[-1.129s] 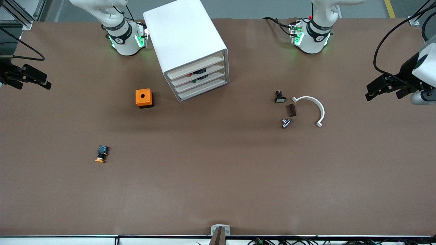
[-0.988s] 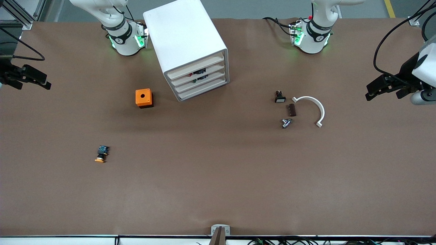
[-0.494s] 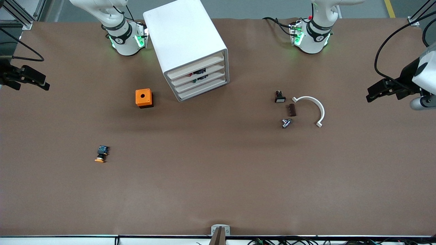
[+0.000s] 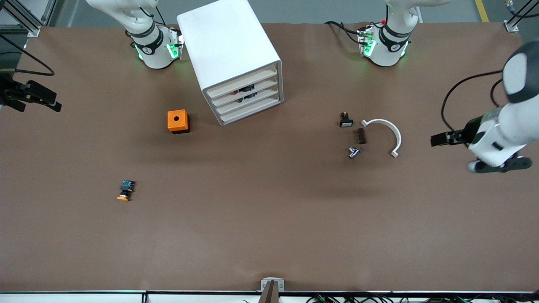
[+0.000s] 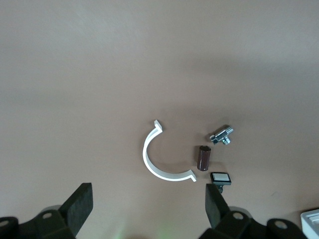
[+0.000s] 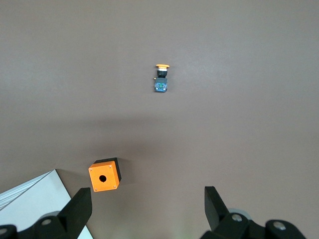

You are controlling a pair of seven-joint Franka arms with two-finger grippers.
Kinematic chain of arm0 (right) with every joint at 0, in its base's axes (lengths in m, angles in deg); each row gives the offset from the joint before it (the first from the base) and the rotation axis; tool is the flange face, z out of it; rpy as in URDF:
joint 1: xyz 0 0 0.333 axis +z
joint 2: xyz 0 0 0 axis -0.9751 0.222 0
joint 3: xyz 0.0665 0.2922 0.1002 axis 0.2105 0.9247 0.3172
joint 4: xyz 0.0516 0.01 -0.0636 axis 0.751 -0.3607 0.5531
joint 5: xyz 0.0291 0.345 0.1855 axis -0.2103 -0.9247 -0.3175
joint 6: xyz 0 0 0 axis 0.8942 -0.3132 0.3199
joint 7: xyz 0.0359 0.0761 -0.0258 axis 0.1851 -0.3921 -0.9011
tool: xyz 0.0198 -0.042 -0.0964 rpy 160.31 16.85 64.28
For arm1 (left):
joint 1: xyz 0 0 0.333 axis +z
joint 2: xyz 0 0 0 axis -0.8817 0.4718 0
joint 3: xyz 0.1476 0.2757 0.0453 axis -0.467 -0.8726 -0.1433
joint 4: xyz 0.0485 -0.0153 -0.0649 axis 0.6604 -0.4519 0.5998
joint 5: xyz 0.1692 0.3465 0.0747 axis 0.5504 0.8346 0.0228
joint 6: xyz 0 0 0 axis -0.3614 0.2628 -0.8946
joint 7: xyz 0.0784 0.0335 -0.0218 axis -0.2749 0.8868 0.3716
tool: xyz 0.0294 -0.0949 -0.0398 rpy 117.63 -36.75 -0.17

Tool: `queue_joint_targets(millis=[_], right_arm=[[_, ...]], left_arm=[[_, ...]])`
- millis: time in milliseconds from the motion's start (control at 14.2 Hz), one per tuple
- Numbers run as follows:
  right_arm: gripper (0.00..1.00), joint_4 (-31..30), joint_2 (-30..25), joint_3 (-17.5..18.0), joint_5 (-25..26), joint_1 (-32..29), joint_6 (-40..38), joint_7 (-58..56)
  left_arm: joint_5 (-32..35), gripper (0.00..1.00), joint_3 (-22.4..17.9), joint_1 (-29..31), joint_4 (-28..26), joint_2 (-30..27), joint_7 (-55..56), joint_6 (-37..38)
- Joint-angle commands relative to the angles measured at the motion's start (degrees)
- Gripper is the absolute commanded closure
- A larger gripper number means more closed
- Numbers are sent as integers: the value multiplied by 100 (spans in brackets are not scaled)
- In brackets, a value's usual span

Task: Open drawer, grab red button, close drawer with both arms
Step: 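Move the left gripper to the white cabinet's drawer handle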

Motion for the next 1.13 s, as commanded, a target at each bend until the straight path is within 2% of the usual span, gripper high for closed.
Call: queue_joint_targets(millis=[0, 212, 282, 706, 847, 1059], right_arm=[[0, -121, -137, 17, -11, -30, 32, -80], [0, -121, -137, 17, -20, -30, 40, -72], [0, -130, -137, 17, -20, -30, 40, -80], [0, -121, -137, 17, -187, -39, 58, -89], [0, -121, -137, 17, -187, -30, 58, -89], [0, -121, -137, 8, -187, -30, 58, -98]], left_arm=[[-18, 0, 48, -215, 165, 398, 283, 77], [-88, 0, 66, -645, 199, 679, 1152, 77], [-306, 0, 66, -794, 217, 715, 1416, 77], [-1966, 0, 66, -1638, 682, 1364, 4332, 103], [-2695, 0, 66, -1797, 928, 1759, 5491, 103], [-3478, 0, 92, -1991, 964, 2006, 7302, 112]])
